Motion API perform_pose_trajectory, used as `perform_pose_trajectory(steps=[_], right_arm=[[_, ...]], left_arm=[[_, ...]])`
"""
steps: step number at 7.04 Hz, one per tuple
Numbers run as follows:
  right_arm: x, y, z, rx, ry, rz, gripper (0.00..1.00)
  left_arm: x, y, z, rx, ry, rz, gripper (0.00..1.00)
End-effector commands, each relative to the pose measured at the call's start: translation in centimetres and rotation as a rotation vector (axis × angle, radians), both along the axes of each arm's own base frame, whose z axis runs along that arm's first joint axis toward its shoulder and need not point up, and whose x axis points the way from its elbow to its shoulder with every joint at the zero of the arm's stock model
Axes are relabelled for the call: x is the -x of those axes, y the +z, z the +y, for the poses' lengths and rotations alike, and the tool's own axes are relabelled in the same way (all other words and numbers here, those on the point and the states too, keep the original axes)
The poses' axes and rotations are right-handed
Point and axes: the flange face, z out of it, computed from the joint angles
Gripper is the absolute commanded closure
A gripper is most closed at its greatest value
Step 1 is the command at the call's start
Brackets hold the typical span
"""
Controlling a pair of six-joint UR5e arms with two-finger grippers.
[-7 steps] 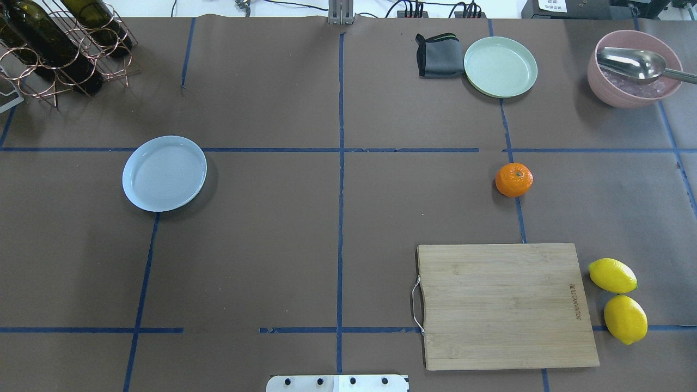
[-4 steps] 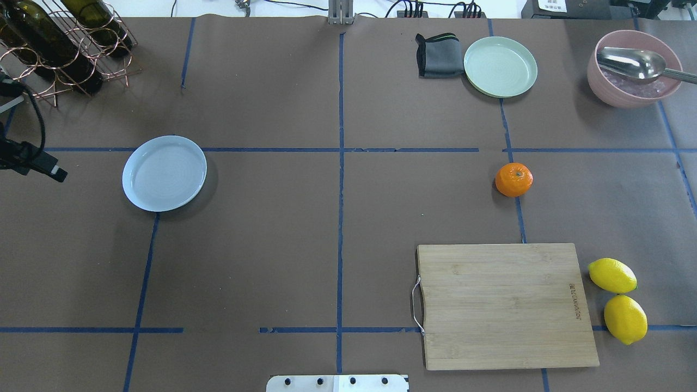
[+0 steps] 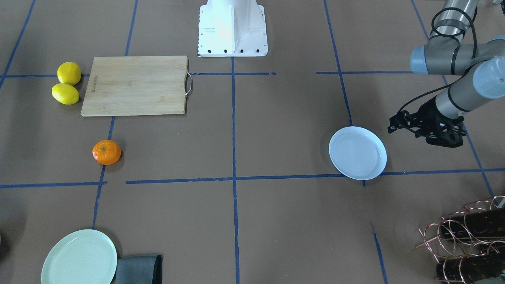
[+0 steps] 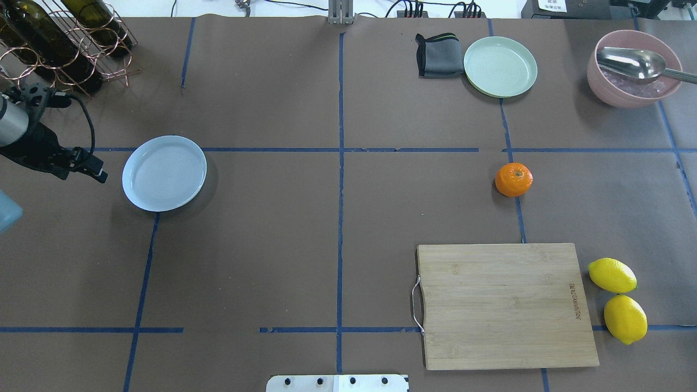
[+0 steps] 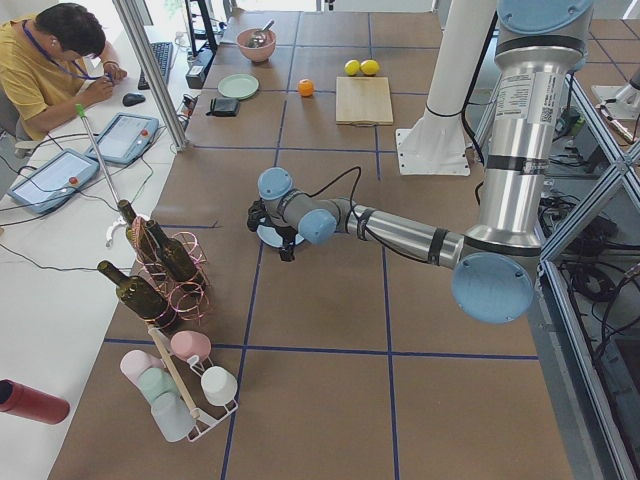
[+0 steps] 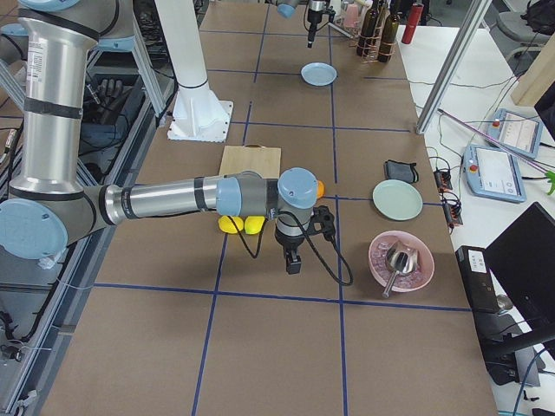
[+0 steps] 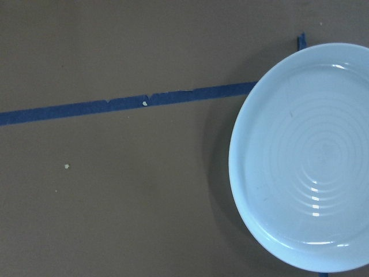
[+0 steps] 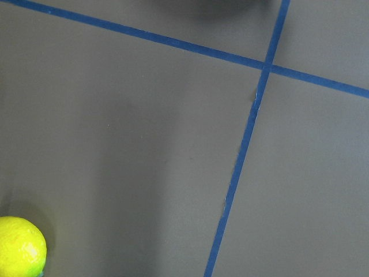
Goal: Pick orange to plate
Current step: 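Lower the left gripper to the rim of the light blue plate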
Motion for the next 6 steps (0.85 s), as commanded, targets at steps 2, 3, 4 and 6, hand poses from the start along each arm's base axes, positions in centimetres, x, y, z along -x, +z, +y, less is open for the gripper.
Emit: perform_pose_trajectory(steps=[2,3,4,6], right_arm=[[0.1,-0.3,-0.1,0.001,0.011,-0.01,0.0],[0.1,-0.3,0.0,0.001,0.011,-0.01,0.0],[0.0,-0.1,0.2,0.004,0.011,-0.01,0.0],[0.1,-0.3,0.0,0.043,0.055,-0.01,0.0]], left_arm=[[-5.4,-0.7,-0.5,0.023,0.022,-0.021,0.0],[-5.9,-0.6,-0.6,0.008,0.013,-0.043,0.0],[-7.2,-0.1,-0.3,-0.007,0.024,-0.057,0.01],[-7.4,-0.2,-0.3,-0.013,0.025,-0.052,0.28]])
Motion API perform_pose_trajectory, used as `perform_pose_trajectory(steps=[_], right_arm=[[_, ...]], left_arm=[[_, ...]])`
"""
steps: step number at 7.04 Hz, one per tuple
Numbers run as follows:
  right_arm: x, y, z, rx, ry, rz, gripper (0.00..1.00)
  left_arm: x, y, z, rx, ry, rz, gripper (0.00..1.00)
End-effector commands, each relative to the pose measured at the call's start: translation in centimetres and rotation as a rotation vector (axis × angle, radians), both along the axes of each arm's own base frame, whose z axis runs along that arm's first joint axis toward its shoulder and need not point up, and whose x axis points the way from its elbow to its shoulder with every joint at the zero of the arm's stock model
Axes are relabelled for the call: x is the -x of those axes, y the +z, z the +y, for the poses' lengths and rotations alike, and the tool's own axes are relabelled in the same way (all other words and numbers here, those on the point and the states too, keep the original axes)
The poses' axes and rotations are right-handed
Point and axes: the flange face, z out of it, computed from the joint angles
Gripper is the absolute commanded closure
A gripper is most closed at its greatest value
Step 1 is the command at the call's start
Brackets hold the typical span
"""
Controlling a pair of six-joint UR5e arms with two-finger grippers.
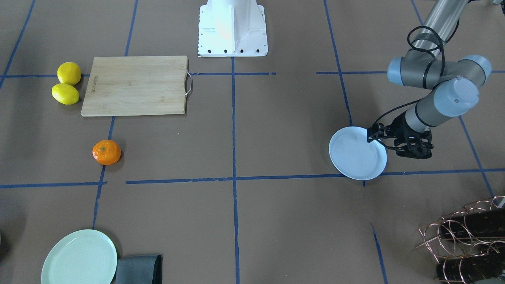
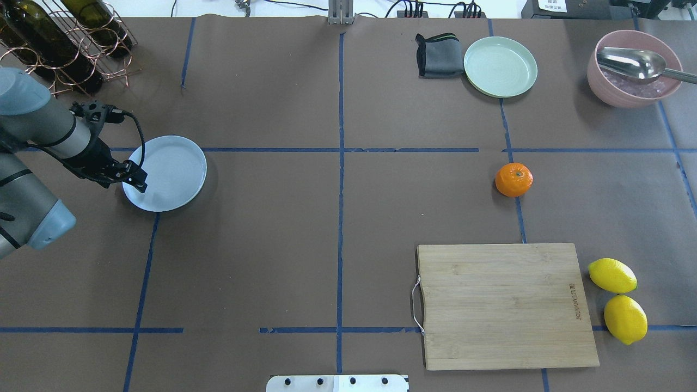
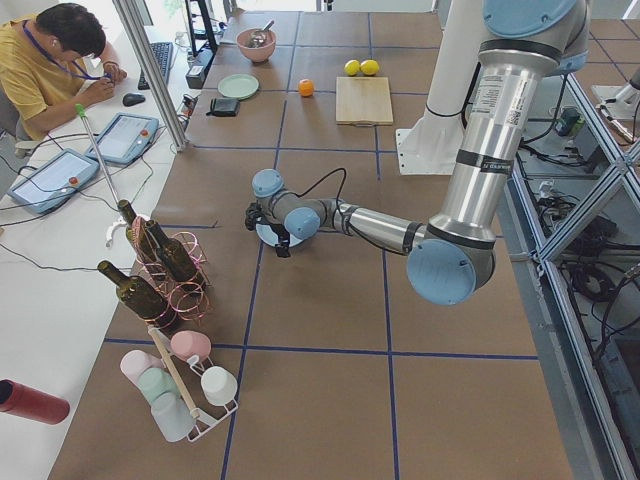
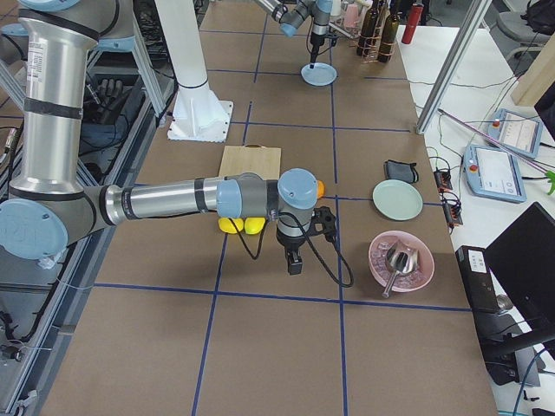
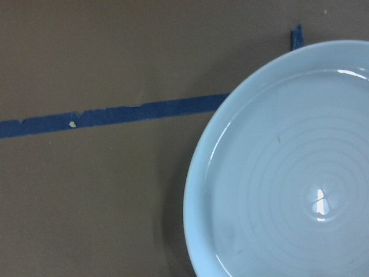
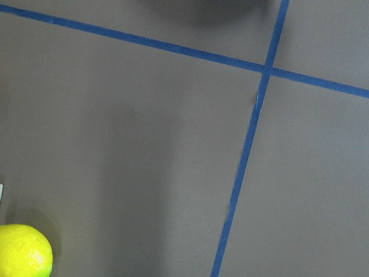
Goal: Pick orange to plate
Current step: 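Lower the left gripper to the rim of the light blue plate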
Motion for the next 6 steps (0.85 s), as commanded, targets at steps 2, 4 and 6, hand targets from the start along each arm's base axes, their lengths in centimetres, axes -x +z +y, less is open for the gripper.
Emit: perform_pose_trajectory(steps=[2,4,6], right_arm=[[0.2,-0.3,-0.1,0.03,0.031,-0.021,0.0],[0.7,-0.8,0.2,0.046,0.026,-0.113,0.0],[0.8,-0.9,0.5,0.049,0.026,-0.127,0.0]], left_arm=[[-0.3,-0.1,0.1,-0.007,0.003,0.0,1.0],[-0.3,-0.6,0.1,-0.013,0.001,0.006,1.0],[-1.6,-5.8,-2.1,-0.003,-0.06,0.056,1.0]])
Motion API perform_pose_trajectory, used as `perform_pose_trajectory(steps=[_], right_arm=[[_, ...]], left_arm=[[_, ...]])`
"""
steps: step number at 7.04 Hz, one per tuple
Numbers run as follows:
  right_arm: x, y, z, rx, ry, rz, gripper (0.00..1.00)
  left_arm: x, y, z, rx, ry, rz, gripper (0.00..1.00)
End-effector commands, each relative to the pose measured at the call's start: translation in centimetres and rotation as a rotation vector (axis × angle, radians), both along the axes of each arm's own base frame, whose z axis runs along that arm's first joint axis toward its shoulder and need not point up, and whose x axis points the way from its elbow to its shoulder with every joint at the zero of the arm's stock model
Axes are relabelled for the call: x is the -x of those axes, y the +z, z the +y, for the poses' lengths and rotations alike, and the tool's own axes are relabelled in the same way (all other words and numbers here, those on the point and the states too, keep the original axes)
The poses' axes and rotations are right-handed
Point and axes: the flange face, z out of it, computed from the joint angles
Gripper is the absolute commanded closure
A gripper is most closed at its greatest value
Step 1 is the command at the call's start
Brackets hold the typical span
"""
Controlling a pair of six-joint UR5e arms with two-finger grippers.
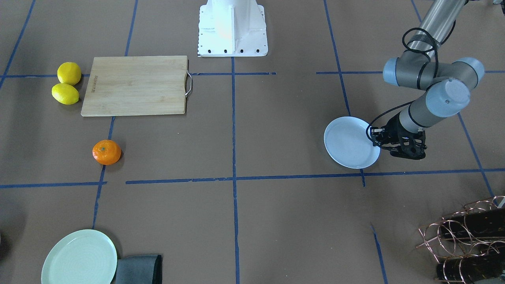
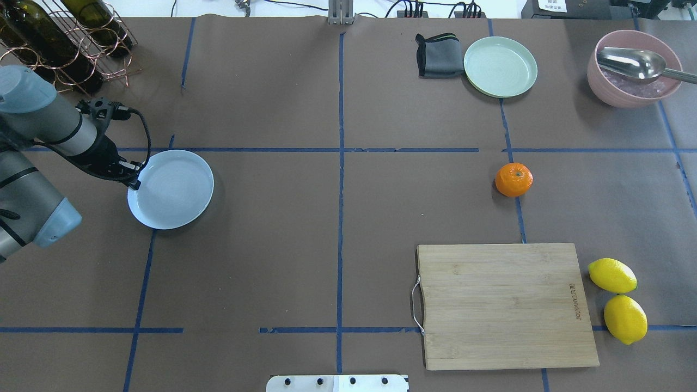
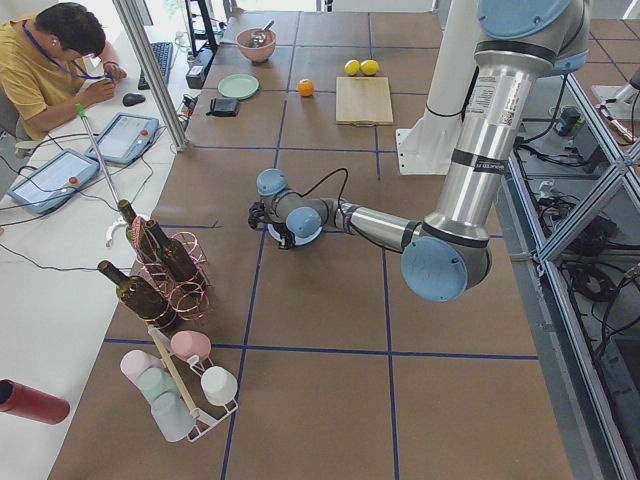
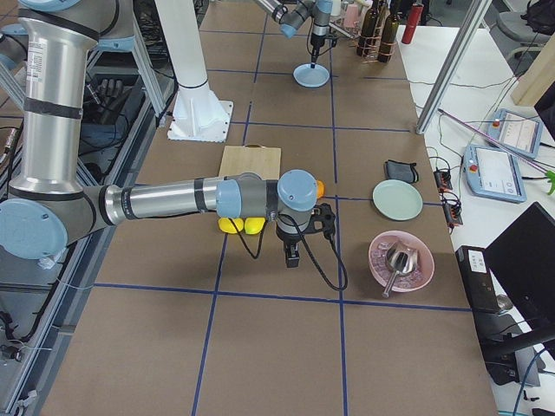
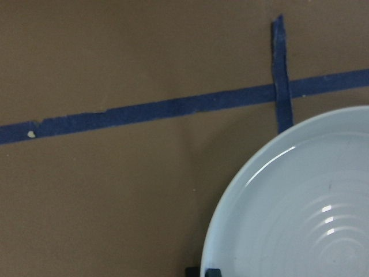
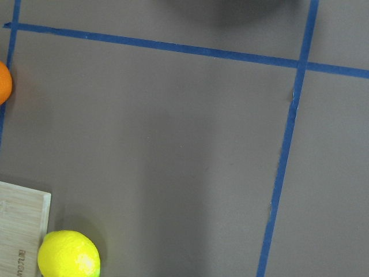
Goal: Pick orange to plate
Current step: 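Lower the left gripper to the rim of the light blue plate, then slide the light blue plate with the left gripper toward the table center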
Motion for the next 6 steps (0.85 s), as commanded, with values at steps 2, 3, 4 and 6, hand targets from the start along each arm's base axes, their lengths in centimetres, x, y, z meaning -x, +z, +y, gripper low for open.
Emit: perform_pose_trajectory(steps=[2,3,4,6], right_arm=[[0.1,-0.1,0.2,0.003,-0.001,-0.016,0.0],[0.1,-0.2,0.3,0.003,-0.001,-0.018,0.0],[0.1,-0.1,0.3,0.005,-0.001,-0.018,0.0],[0.5,-0.6,0.4,0.012,-0.003,-0.089,0.0]], left_arm=[[-3.3,-11.1,-2.2,0.068,-0.124,0.113,1.0],[-8.0,-14.8,0.1,0.129,-0.115,0.143,1.0],[-11.2,-18.6,1.4,0.177,-0.121,0.179,1.0],[-17.4,-21.4,5.6,0.233,-0.123,0.252,1.0]])
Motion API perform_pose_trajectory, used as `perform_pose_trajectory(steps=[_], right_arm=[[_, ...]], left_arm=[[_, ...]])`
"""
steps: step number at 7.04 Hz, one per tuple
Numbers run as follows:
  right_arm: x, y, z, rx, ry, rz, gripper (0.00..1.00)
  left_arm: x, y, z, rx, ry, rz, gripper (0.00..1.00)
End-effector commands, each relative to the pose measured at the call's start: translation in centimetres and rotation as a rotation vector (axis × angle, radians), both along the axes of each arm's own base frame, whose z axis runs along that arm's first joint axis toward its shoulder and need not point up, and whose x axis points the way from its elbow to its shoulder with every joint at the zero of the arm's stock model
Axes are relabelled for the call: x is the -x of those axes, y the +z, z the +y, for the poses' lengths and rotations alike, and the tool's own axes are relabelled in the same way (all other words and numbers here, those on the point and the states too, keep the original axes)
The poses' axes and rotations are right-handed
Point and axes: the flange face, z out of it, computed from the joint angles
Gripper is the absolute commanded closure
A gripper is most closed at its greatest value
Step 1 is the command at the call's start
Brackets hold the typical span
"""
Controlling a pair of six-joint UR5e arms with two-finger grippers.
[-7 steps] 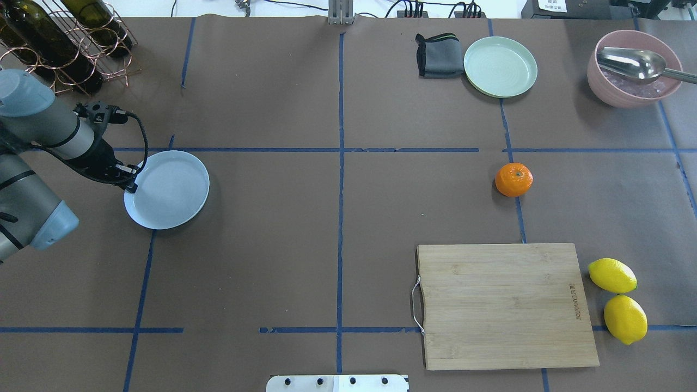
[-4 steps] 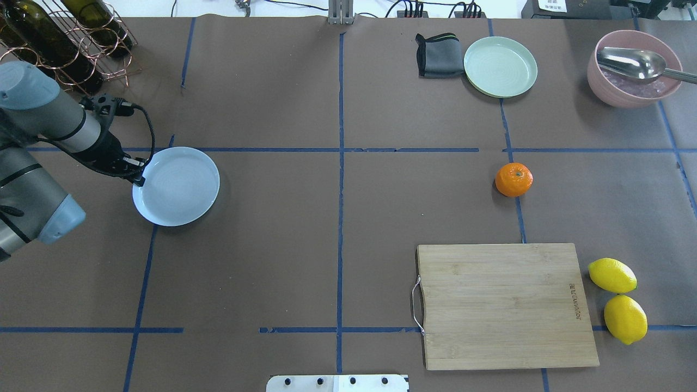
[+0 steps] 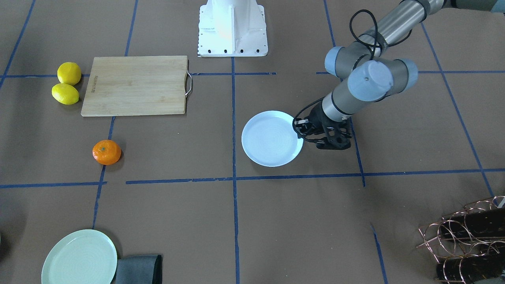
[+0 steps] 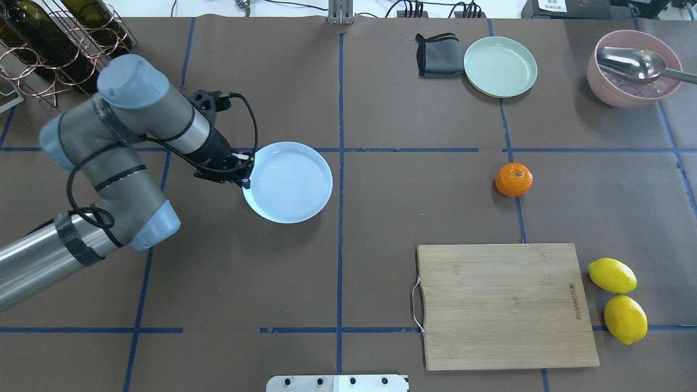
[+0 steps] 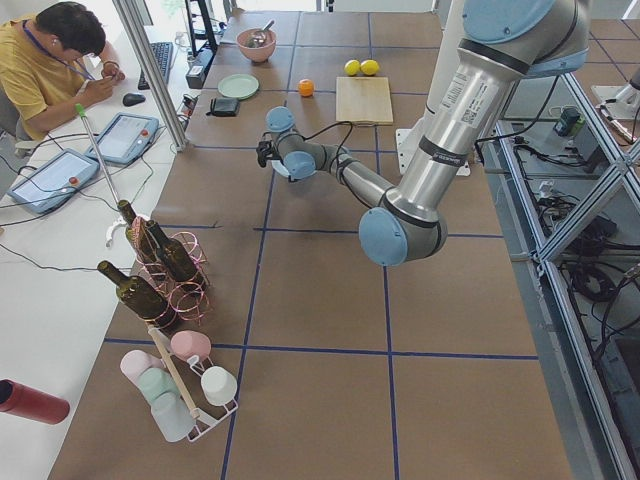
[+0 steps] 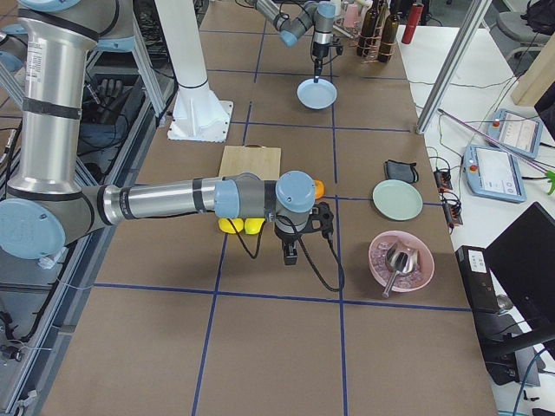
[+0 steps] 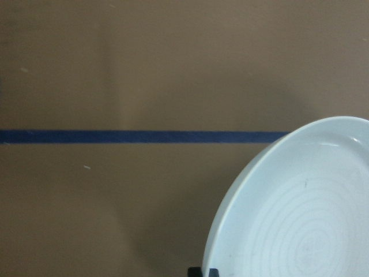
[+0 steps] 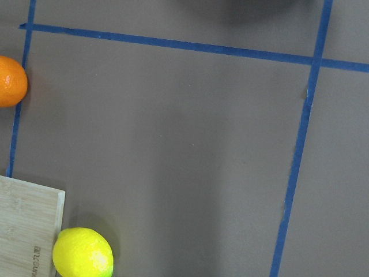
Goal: Pick orange to plate
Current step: 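Slide the light blue plate with the left gripper toward the table center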
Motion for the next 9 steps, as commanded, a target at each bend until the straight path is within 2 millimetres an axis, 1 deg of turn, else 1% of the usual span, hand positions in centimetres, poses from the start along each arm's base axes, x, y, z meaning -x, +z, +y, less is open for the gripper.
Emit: perform_pose_trajectory(steps=[1,2,3,4,5,6,7,8,9], right_arm=[[0.3,-0.6,0.4,0.004,-0.002,-0.071,0.0],[0.3,-0.8,0.4,-0.004,-0.005,-0.068,0.0],[0.3,-1.0,0.6,-0.007,-0.006,-0.071,0.0],[0.4,-1.1,0.6,-0.02,-0.009,-0.073,0.0],[0.4,-1.2,0.4,-0.06,-0.011,-0.073,0.0],[0.3,-1.3,0.4,-0.069,-0.007,-0.073,0.0],[0.6,-1.4,0.3,-0.078,-0.015,-0.074,0.0],[2.6,-2.0,-0.2,-0.096,-0.06,-0.08,0.0],[5.3,-2.6,-0.6,-0.123,-0.121,-0.085,0.0]], left_arm=[[-6.6,-1.9,3.3,0.039,-0.039,0.042,1.0],[-6.8,-1.9,3.1,0.023,-0.06,0.045,1.0],[-7.5,-2.3,3.0,0.019,-0.059,0.047,1.0],[-8.8,-2.3,2.4,0.025,-0.058,0.036,1.0],[-8.9,-2.5,2.5,0.015,-0.056,0.052,1.0],[-8.7,-2.6,2.5,0.01,-0.055,0.06,0.93],[-8.5,-2.8,2.6,-0.01,-0.055,0.085,0.25],[-7.9,-3.0,2.6,-0.036,-0.06,0.132,0.21],[-7.4,-3.1,2.7,-0.027,-0.067,0.138,0.21]])
